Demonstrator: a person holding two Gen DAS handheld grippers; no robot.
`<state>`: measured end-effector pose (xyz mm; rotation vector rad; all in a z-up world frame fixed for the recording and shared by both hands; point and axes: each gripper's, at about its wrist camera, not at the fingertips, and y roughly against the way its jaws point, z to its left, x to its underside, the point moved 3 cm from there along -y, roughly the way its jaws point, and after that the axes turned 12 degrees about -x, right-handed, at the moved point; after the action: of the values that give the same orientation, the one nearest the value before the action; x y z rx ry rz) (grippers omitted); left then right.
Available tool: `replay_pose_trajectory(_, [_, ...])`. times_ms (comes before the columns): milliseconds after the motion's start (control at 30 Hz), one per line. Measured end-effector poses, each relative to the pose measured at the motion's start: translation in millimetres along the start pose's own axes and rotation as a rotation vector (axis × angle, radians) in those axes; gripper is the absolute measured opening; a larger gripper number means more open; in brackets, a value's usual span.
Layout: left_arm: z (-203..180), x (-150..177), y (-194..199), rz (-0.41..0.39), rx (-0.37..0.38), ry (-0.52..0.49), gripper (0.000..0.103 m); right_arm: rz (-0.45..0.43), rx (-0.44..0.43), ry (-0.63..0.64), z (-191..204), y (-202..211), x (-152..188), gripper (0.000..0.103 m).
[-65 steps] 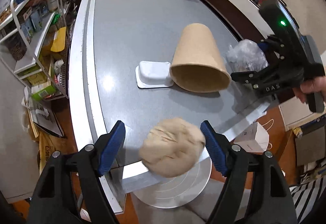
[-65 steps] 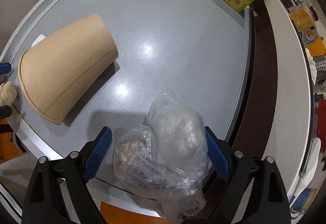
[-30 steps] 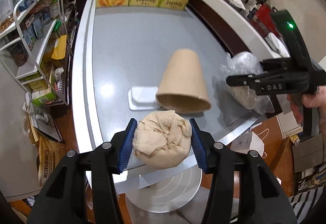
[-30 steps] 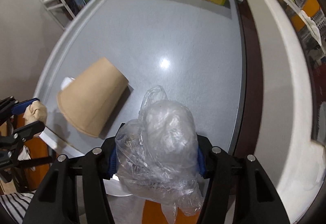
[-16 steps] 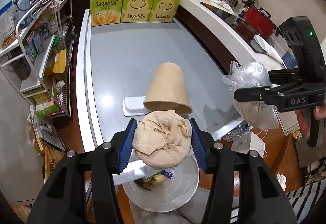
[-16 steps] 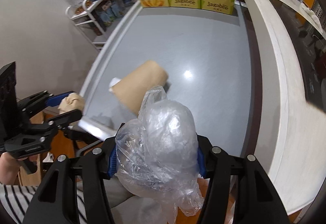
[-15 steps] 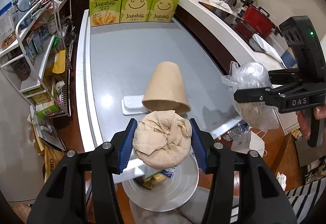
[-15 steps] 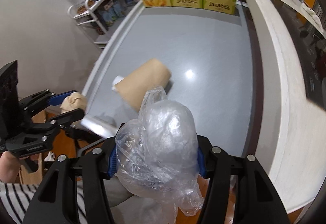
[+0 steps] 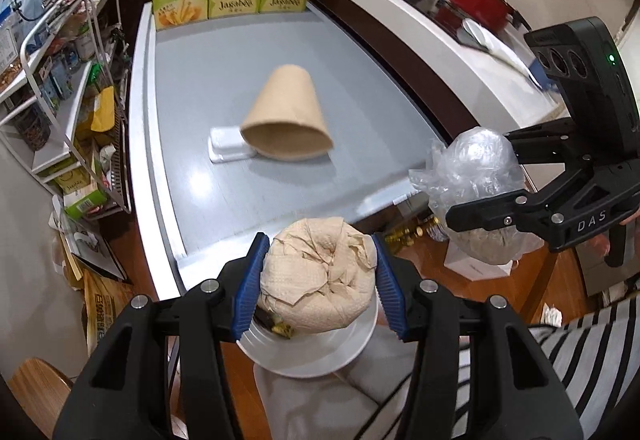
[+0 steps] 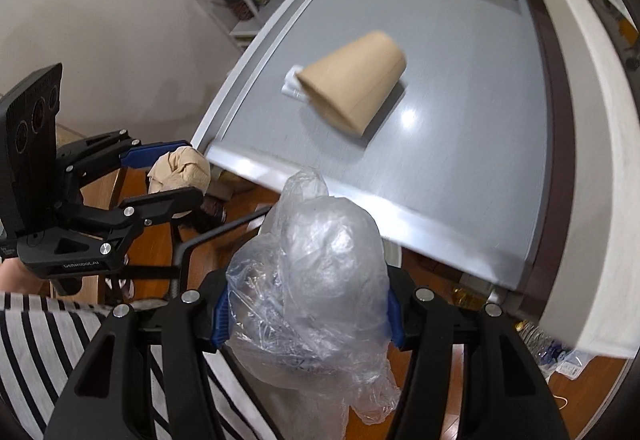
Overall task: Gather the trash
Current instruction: 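Lift the plastic bag and paper ball and carry them over the bin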
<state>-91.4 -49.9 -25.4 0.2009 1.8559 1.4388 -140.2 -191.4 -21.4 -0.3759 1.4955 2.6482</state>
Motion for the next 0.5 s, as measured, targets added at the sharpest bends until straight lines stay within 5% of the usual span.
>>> replay_pose_trajectory(500, [-13, 64, -74, 0.233, 0.018, -0.039, 0.052, 0.199, 0.016, -0.066, -25, -115, 36, 0.056])
